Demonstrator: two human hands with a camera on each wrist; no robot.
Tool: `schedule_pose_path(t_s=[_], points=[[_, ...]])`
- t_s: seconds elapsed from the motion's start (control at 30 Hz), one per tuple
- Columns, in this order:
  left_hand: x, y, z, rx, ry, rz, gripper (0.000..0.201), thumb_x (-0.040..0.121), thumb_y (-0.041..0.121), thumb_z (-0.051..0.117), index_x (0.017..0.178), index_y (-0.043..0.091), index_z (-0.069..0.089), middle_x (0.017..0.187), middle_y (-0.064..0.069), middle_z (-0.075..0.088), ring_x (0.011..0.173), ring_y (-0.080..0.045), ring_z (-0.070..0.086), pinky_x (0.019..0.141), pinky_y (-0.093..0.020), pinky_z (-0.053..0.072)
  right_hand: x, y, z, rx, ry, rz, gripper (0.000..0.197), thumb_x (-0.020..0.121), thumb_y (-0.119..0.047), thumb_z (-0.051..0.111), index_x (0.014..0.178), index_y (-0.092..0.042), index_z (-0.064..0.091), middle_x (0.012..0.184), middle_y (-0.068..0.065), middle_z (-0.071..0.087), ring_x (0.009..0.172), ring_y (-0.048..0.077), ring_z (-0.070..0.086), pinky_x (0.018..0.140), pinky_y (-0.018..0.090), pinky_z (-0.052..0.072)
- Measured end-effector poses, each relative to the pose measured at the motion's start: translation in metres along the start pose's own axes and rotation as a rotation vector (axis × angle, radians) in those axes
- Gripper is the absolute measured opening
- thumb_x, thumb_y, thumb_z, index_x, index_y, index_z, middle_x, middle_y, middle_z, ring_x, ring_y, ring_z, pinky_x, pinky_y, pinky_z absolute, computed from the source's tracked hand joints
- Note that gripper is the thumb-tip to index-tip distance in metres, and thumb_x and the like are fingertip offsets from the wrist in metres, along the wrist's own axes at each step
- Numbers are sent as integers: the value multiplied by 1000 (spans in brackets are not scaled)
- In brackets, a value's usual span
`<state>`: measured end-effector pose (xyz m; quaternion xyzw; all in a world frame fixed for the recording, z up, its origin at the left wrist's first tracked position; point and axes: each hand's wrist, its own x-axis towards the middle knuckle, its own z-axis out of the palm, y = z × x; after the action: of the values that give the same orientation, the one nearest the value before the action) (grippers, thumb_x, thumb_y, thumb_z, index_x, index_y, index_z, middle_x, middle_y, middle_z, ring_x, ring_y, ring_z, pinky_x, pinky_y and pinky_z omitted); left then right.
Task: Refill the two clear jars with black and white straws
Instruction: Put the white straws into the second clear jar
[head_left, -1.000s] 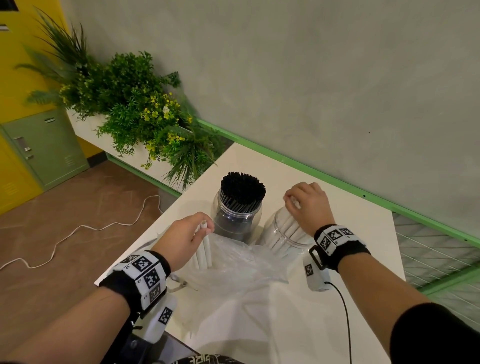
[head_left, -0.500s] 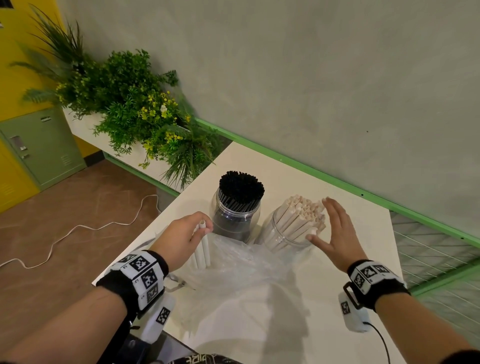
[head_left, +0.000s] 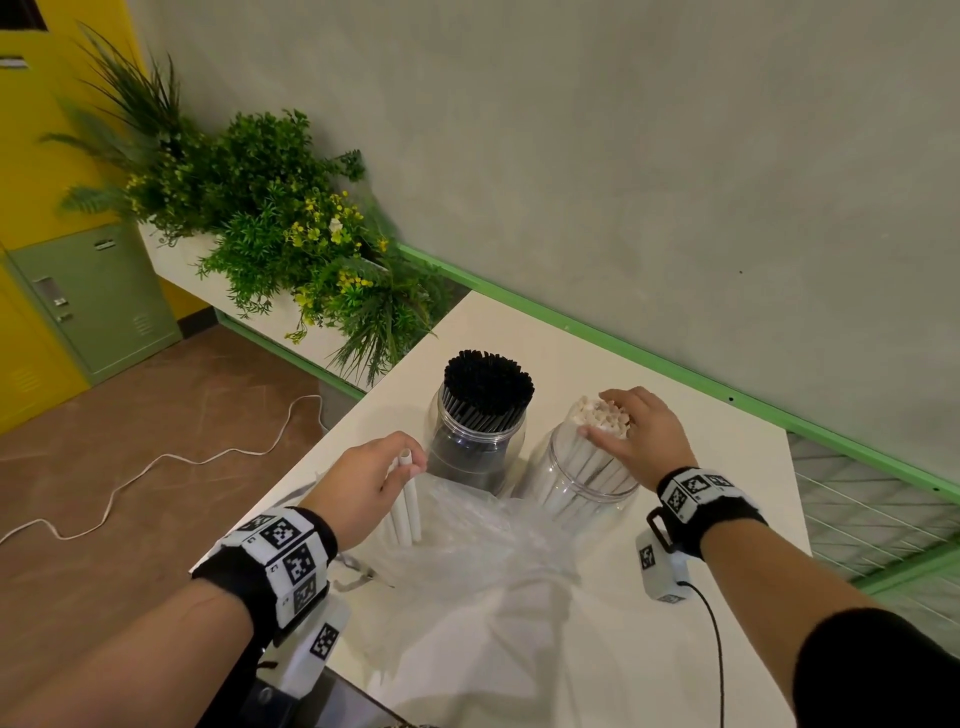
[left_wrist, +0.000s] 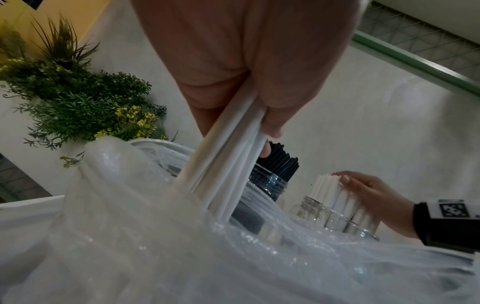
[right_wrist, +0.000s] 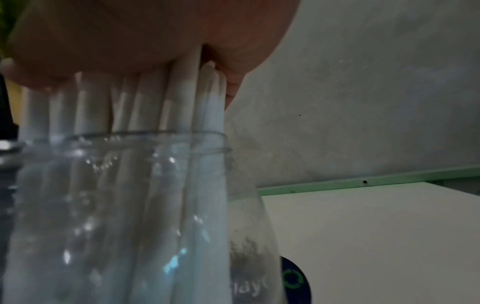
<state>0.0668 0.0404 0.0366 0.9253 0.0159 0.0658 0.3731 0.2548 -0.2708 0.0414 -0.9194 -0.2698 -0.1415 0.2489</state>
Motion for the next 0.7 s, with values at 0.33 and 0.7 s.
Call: schedule_pose_path(t_s=[0.33,0.7], points=[[0,3,0,-11,-20,-13,9,96,29,48,92,33,55,75,3,60,68,-21,58,65,-35,48,1,-16,-11,-142,-53,55,76,81,-73,45,137,-21,44,134,6,44,120,26,39,99,45,40],[4,3,-12,20,-99,-43,2,92,28,56,95,28,56,94,9,60,75,-2,52,61,-10,33,-31,-163,-39,154,-681,-140,58,91,-50,54,140,-22,42,133,-4,42,119,8,42,99,22,37]])
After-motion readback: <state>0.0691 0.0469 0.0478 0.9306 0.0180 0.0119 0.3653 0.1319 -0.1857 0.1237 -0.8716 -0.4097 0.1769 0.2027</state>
